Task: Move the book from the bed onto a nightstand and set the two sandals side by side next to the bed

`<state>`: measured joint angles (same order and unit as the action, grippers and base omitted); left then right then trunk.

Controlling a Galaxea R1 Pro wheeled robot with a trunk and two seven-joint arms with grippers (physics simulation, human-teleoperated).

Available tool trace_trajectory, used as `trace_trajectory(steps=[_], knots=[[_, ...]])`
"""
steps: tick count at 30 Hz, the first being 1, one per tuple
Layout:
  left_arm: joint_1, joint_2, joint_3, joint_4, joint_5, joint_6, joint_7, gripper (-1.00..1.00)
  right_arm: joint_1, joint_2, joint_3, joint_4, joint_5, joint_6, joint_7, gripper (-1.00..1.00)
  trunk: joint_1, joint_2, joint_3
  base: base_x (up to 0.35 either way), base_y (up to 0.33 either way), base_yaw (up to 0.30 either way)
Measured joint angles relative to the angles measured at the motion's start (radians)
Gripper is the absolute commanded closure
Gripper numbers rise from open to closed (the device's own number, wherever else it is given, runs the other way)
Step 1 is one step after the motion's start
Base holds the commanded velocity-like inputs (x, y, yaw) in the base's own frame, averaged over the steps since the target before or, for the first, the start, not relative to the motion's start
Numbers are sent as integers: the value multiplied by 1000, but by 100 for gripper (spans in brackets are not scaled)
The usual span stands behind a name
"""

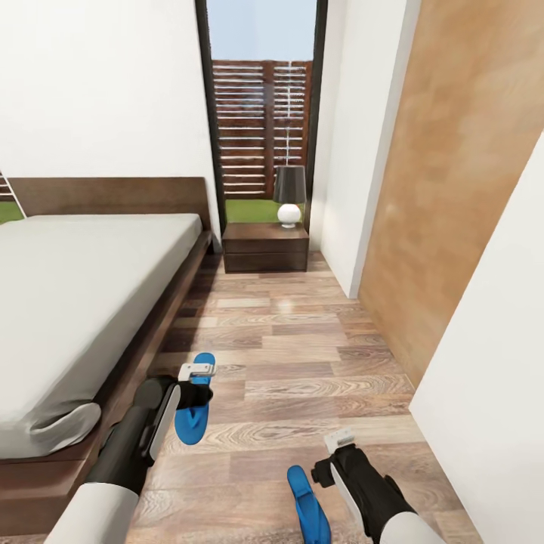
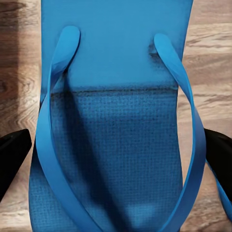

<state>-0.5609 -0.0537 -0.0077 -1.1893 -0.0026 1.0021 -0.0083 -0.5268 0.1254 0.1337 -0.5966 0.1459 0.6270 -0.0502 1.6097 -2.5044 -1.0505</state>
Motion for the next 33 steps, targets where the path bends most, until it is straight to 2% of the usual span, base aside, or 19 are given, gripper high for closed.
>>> trace_trajectory(steps=[4,8,11,15,30,33], knots=[[0,0,0,0,0,0,0,100,-2,9,28,1,-1,0,0,-100,1,-1,-8,0,0,0],[0,0,0,0,0,0,0,100,-5,14,39,2,-3,0,0,-100,1,-1,-8,0,0,0],[0,0,0,0,0,0,0,100,-6,18,44,10,-4,-1,1,-100,2,-1,-19,0,0,0],[0,0,0,0,0,0,1,100,-6,21,47,23,-4,-1,3,-100,4,-2,-35,0,0,0],[0,0,0,-1,0,-1,1,100,-7,34,49,38,-4,-3,6,-100,4,-2,-35,0,0,0],[0,0,0,-1,0,-1,1,100,-7,37,50,40,-3,-3,7,-100,5,-3,-46,0,0,0]])
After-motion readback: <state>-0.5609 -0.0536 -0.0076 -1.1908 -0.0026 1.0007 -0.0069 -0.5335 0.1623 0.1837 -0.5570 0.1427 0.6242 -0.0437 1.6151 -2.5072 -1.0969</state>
